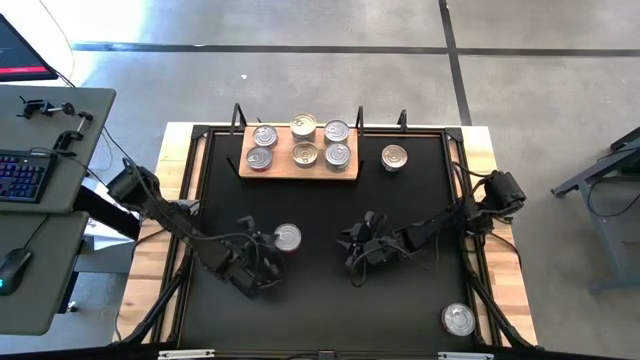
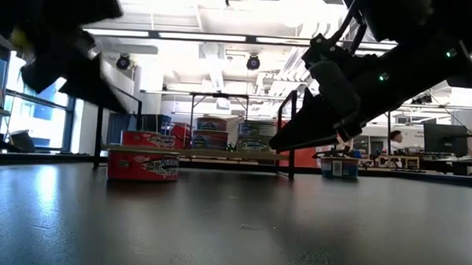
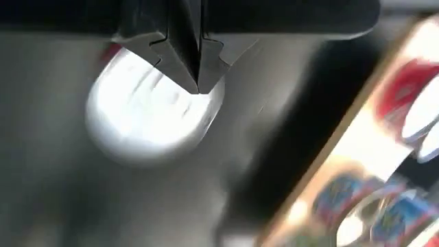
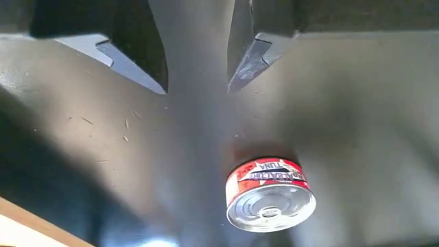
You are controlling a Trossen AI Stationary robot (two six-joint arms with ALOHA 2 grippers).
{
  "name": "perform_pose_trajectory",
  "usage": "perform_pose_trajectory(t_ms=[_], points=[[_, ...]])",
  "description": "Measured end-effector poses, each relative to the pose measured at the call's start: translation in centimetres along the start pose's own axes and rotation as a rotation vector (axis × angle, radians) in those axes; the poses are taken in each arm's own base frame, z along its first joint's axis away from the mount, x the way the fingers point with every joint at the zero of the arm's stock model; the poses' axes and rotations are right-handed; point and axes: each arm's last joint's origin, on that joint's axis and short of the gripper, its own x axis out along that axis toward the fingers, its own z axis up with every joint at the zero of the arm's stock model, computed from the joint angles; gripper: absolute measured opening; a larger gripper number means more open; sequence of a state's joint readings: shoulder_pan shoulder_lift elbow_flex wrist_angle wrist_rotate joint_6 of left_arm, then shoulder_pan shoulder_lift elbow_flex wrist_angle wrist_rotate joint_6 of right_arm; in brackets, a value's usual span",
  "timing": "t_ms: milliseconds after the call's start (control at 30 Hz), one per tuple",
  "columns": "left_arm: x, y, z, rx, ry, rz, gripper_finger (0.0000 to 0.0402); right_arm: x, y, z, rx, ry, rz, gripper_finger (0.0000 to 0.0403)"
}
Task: Stack canned seafood by type on shelf
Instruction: Stack the red tuna can on top of the red tuna can on the shelf
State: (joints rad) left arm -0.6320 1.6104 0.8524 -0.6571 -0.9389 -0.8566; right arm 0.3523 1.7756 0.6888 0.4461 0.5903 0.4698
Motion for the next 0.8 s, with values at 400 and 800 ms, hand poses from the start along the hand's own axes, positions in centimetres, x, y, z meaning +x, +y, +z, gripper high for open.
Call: perform_pose_trajectory(t_ms=[400, 800], points=[[3.3, -2.6, 0.6, 0.078, -0.231, -0.201, 0.0132, 0.1, -0.2, 0.1, -0.005, 0.000, -0.007, 0.0140], [6.4, -5.6, 0.2, 0.332, -0.045, -0.076, 0.0138, 0.1, -0.2, 0.0, -0.004, 0.006, -0.013, 0.0140]])
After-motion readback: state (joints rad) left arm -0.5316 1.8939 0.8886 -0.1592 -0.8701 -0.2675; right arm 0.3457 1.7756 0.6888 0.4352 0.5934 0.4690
